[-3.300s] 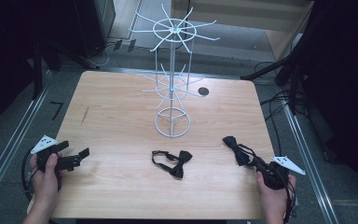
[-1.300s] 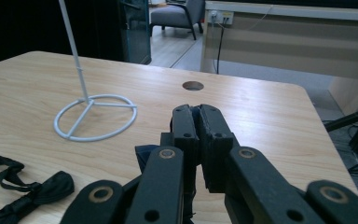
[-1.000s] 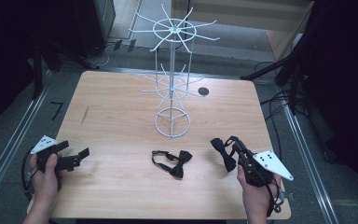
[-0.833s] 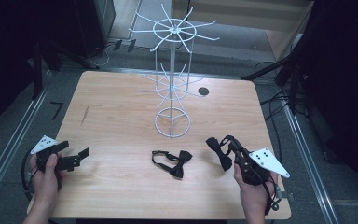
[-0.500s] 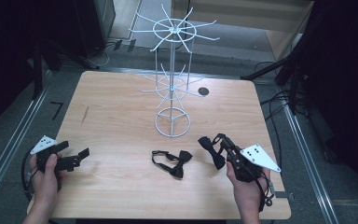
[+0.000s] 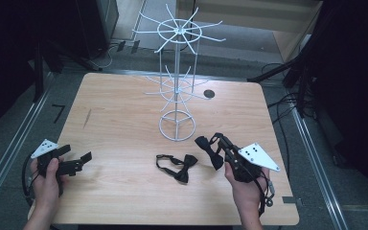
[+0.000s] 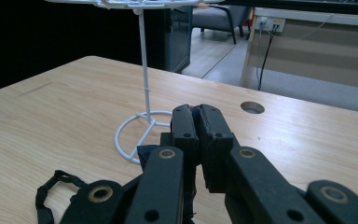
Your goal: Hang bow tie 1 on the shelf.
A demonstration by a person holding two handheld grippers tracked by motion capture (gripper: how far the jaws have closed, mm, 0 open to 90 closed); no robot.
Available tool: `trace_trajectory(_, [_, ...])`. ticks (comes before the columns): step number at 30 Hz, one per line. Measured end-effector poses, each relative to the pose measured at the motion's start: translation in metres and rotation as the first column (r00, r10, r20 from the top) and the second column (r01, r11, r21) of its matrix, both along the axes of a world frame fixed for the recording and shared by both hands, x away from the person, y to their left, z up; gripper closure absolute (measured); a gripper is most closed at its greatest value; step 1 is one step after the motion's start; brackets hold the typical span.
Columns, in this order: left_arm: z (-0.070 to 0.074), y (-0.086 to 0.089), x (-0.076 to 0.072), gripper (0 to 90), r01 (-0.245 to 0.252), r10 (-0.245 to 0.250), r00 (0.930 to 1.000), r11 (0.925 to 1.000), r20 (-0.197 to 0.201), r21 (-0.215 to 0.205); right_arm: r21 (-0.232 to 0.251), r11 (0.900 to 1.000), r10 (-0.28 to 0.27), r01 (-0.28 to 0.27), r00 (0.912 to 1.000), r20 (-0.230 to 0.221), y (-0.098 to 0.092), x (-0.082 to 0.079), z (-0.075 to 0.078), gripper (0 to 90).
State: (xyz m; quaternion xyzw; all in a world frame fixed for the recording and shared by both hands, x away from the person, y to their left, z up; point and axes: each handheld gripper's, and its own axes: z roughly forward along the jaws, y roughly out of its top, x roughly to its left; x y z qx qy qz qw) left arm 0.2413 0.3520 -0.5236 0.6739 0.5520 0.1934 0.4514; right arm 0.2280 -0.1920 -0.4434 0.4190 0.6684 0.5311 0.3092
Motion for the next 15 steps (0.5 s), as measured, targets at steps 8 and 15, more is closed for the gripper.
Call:
trace_trajectory(8, [0.000, 0.000, 0.000, 0.0, 0.001, -0.001, 1.0000, 1.0000, 0.000, -0.002, 0.006, 1.000, 0.020, -0.020, 0.9998, 0.005, 0.009, 0.002, 0.004, 87.5])
trace_trajectory(15, [0.000, 0.000, 0.000, 0.0, 0.001, -0.001, 1.0000, 1.0000, 0.001, -0.003, -0.005, 0.999, 0.043, -0.043, 0.9990, 0.012, 0.022, 0.005, 0.010, 87.5])
